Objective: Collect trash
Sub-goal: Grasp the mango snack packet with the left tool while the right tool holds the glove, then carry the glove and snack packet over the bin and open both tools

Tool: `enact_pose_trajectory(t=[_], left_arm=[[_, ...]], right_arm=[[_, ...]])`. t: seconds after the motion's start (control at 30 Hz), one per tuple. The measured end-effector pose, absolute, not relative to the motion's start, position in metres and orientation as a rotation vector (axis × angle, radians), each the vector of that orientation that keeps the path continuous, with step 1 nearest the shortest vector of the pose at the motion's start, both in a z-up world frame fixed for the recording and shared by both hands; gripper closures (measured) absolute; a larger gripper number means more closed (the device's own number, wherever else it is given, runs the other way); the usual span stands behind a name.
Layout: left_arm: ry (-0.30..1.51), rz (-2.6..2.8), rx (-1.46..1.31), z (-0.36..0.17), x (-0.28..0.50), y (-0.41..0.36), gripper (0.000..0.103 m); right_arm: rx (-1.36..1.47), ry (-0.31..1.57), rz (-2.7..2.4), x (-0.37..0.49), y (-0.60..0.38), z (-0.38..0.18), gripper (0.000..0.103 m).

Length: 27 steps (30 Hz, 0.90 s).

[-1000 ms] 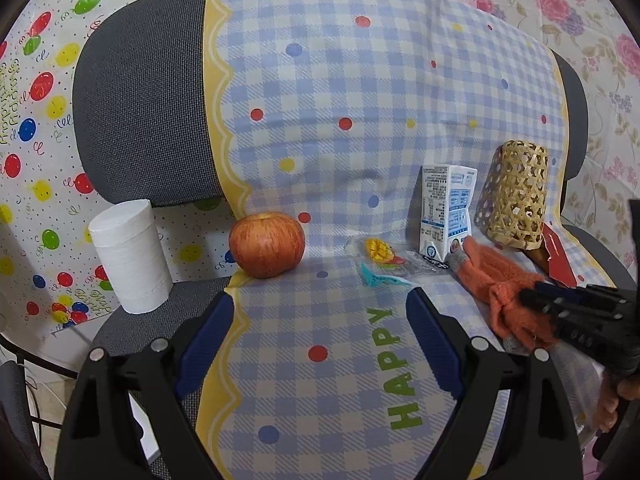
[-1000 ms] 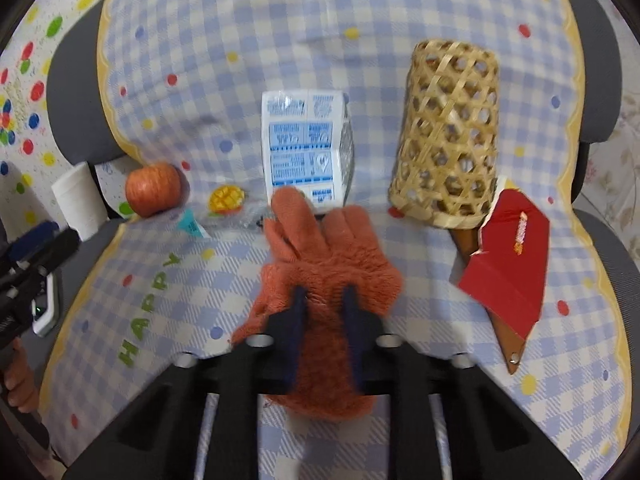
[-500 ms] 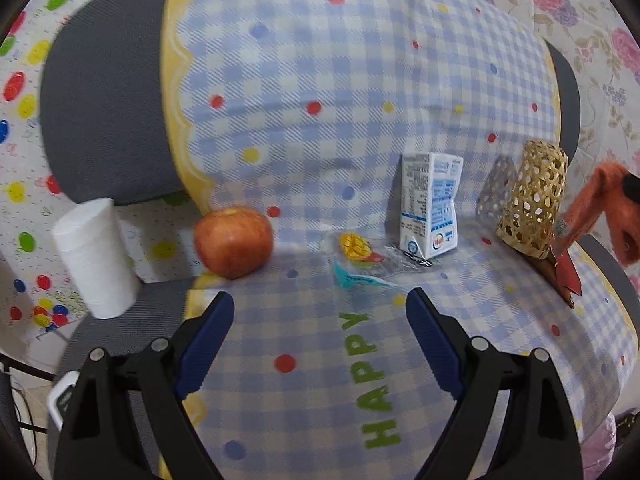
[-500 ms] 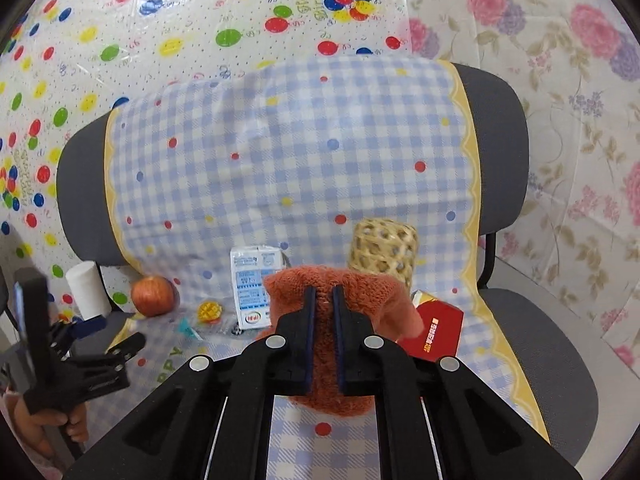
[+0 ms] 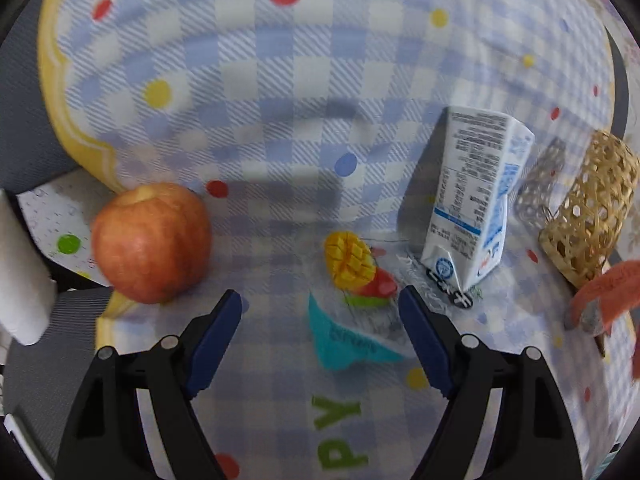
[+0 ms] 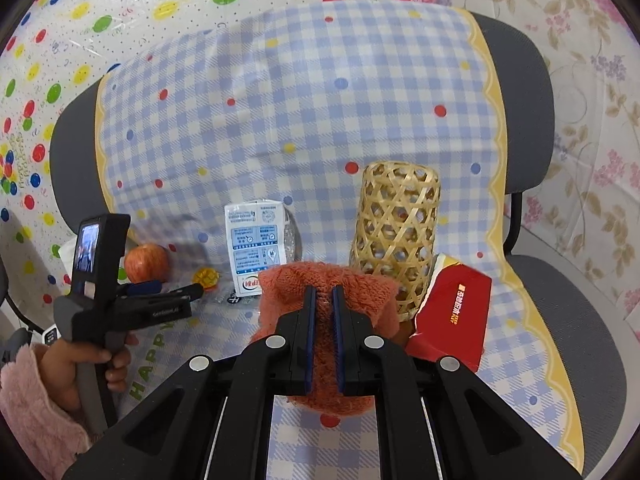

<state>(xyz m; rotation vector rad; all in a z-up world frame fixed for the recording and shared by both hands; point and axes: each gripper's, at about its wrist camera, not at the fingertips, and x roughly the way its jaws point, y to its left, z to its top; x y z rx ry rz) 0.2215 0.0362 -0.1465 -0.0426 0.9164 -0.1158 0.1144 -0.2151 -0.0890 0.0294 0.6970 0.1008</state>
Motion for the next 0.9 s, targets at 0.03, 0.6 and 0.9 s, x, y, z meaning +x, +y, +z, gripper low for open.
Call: enact_pose_trajectory(t=[0.03, 0.6, 0.9], left_arm=[[0.921, -0.122, -0.048, -0.147, 0.224, 0.036, 0.024], [0.809, -0.199, -0.122, -0.123, 0.211, 0.058, 0.101], [0.543, -0.078, -0.024, -0.052, 0.139, 0.069, 0.103]], right_arm=[[0.034, 0.703, 0.103, 0.117, -0.216, -0.092, 0.094], [0.036, 0.737, 0.106, 0.111, -0.216, -0.098, 0.094], [0.03, 0.684, 0.092, 0.08, -0.212, -0.077, 0.094]])
